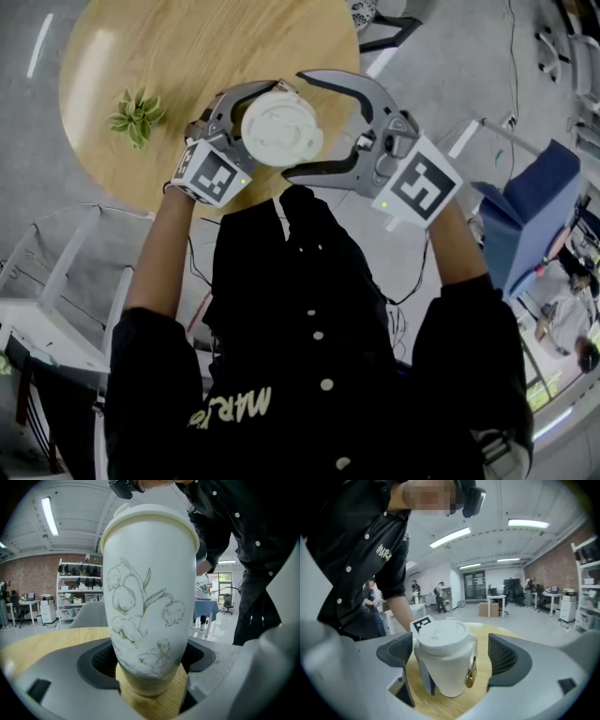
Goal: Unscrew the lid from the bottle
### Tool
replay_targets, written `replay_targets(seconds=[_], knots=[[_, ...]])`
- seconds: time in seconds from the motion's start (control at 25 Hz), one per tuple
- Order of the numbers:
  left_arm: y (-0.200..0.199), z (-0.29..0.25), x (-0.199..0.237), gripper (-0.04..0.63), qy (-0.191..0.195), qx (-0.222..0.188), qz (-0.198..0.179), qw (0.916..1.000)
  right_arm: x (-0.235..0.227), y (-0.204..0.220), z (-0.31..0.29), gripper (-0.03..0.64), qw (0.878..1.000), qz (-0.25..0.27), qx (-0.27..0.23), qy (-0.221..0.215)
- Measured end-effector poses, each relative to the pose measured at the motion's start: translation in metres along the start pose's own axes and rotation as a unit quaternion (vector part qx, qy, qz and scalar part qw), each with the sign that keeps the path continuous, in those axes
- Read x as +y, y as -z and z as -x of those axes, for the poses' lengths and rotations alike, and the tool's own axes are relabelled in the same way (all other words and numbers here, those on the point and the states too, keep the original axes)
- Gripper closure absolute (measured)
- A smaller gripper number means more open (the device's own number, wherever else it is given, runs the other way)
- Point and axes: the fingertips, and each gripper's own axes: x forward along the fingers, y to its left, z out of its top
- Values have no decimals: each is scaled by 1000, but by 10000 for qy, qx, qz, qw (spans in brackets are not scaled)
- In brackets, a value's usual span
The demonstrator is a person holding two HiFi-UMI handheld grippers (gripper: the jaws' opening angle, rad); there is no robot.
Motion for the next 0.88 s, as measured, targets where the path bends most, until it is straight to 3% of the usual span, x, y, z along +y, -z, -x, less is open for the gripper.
replay_targets(seconds=[0.12, 0.24, 0.32, 0.44, 0.56, 0.64, 0.76, 0.88], knots=[[0, 0, 1, 221, 2, -8, 1, 10000, -3, -9, -1, 121, 9949, -192, -319, 932], [-1, 0, 1, 221, -8, 2, -3, 10000, -5, -12, -11, 157, 9907, -166, -363, 1297], [-1, 0, 1, 221, -6, 5, 2, 10000, -2, -12, -14, 178, 9936, -1, -311, 1090], [-1, 0, 1, 221, 22, 3, -16, 10000, 5, -10, -14, 178, 9989, 400, -252, 43], [0, 0, 0, 221, 54, 22, -36, 10000, 11, -9, -14, 179, 9901, 706, -139, -1207], [0, 0, 0, 221, 55, 37, -33, 10000, 12, -7, -14, 178, 9832, 761, 28, -1657], [-1, 0, 0, 221, 43, 34, -21, 10000, 9, -4, -12, 167, 9881, 579, 189, -1414], [1, 1, 1, 221, 31, 22, -14, 10000, 1, -7, -3, 129, 9991, 16, -61, -422]])
